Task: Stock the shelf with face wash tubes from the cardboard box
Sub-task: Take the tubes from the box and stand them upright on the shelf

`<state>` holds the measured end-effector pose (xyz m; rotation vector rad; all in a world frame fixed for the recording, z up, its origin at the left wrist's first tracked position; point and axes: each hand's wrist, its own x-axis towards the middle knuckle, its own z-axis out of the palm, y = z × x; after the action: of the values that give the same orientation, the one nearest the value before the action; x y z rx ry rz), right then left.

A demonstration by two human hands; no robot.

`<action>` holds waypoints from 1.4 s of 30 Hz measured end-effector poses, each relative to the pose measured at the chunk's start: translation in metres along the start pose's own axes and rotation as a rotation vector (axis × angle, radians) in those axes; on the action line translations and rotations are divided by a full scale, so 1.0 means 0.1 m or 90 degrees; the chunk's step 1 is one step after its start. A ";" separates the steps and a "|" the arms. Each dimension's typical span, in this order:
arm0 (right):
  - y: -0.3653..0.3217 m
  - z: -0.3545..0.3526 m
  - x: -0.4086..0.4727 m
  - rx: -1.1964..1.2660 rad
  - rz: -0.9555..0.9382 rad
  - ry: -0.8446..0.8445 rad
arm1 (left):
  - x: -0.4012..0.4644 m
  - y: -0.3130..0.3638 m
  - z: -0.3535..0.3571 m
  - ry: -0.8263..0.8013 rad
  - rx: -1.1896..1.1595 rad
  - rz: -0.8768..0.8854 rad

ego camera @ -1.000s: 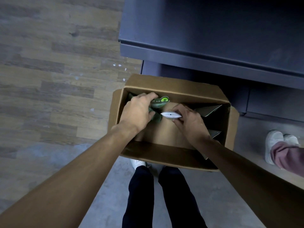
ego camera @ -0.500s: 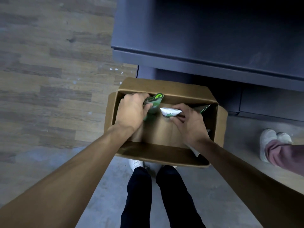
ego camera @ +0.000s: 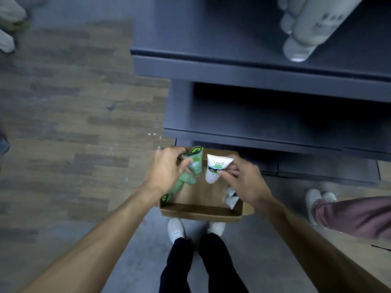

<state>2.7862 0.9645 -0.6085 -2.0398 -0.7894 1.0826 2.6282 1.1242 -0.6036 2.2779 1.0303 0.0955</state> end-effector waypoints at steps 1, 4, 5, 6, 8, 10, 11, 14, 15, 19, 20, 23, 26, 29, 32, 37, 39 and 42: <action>-0.13 -0.05 -0.09 -0.006 -0.012 0.009 | -0.04 0.07 -0.12 -0.005 -0.004 0.007; -0.49 -0.18 -0.35 -0.014 -0.032 0.026 | -0.16 0.27 -0.48 -0.005 0.010 0.036; -0.59 -0.21 -0.42 -0.017 -0.041 0.030 | -0.20 0.33 -0.59 0.007 0.017 0.045; -0.68 -0.25 -0.49 -0.018 -0.048 0.039 | -0.23 0.39 -0.71 0.024 0.023 0.054; -0.86 -0.32 -0.62 -0.017 -0.059 0.063 | -0.30 0.49 -0.94 0.049 0.030 0.077; -1.03 -0.39 -0.72 -0.017 -0.071 0.087 | -0.35 0.58 -1.17 0.052 0.028 0.109; -1.13 -0.43 -0.77 -0.018 -0.080 0.095 | -0.37 0.62 -1.28 0.049 0.025 0.126; -1.41 -0.56 -0.87 -0.019 -0.124 0.112 | -0.40 0.77 -1.61 0.044 0.022 0.165; -1.51 -0.60 -0.90 -0.018 -0.134 0.117 | -0.39 0.81 -1.71 0.045 0.024 0.175; -1.86 -0.77 -0.99 -0.026 -0.180 0.152 | -0.36 0.99 -2.09 0.055 0.062 0.229; -1.95 -0.81 -1.00 -0.031 -0.191 0.161 | -0.36 1.05 -2.19 0.060 0.068 0.238; -2.18 -0.92 -1.04 -0.054 -0.220 0.188 | -0.32 1.22 -2.50 0.089 0.075 0.273; -2.39 -1.01 -1.07 -0.071 -0.236 0.214 | -0.26 1.38 -2.78 0.123 0.066 0.289; -2.56 -1.08 -1.05 -0.081 -0.257 0.251 | -0.20 1.51 -2.95 0.149 0.063 0.292; -2.70 -1.15 -0.96 -0.078 -0.265 0.284 | -0.15 1.62 -3.05 0.164 0.068 0.282; -2.79 -1.27 -0.71 -0.096 -0.244 0.305 | 0.02 1.73 -3.08 0.160 0.075 0.250; -2.78 -1.31 -0.61 -0.098 -0.232 0.303 | 0.09 1.76 -3.06 0.161 0.080 0.241; -2.75 -1.36 -0.47 -0.093 -0.225 0.299 | 0.18 1.81 -3.01 0.163 0.090 0.220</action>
<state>2.8289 1.0493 -0.3135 -2.0541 -0.9486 0.3379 2.6664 1.2020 -0.2631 2.6040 0.7726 0.4815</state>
